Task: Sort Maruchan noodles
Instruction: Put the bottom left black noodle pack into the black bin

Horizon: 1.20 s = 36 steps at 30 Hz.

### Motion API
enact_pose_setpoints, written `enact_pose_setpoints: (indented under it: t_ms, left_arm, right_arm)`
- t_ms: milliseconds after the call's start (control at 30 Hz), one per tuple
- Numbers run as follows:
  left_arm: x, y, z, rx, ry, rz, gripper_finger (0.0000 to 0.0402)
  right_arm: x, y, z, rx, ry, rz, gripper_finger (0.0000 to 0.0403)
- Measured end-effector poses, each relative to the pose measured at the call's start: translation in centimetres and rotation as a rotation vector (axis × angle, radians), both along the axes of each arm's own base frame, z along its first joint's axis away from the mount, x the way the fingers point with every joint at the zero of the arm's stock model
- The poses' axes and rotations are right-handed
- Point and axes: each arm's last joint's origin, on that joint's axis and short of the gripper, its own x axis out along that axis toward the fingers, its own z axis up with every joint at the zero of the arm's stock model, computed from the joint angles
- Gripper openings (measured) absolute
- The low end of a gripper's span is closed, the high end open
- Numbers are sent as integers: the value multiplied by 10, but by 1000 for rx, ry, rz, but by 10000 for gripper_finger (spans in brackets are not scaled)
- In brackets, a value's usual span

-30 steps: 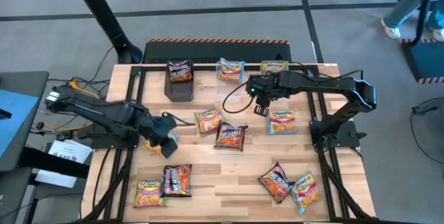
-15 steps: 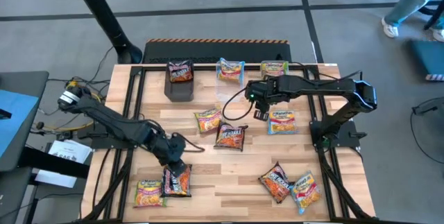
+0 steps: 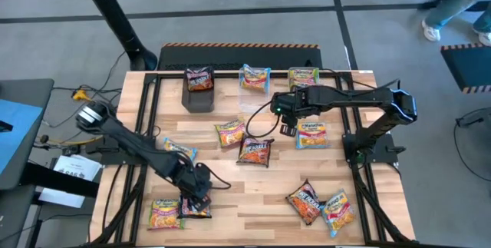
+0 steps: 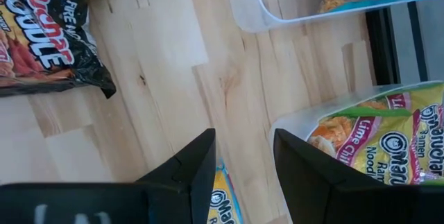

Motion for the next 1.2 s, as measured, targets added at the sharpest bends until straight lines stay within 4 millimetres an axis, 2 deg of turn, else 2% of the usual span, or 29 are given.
enact_pose_setpoints:
  t_ms: [367, 567, 800, 967, 1200]
  left_arm:
    - [0, -21, -31, 48, 99, -47, 155]
    - [-1, -25, -39, 87, 121, -45, 155]
    - [-3, -25, -40, 118, 119, -23, 150]
    - [-5, -23, -41, 139, 140, -22, 109]
    - [-5, -23, -42, 162, 131, -75, 13]
  right_arm:
    - [0, 0, 0, 5, -7, -18, 171]
    - [0, 0, 0, 5, -7, -19, 171]
    - [0, 0, 0, 5, -8, -19, 171]
    - [0, 0, 0, 5, -7, -19, 171]
    - [0, 0, 0, 5, -8, -19, 171]
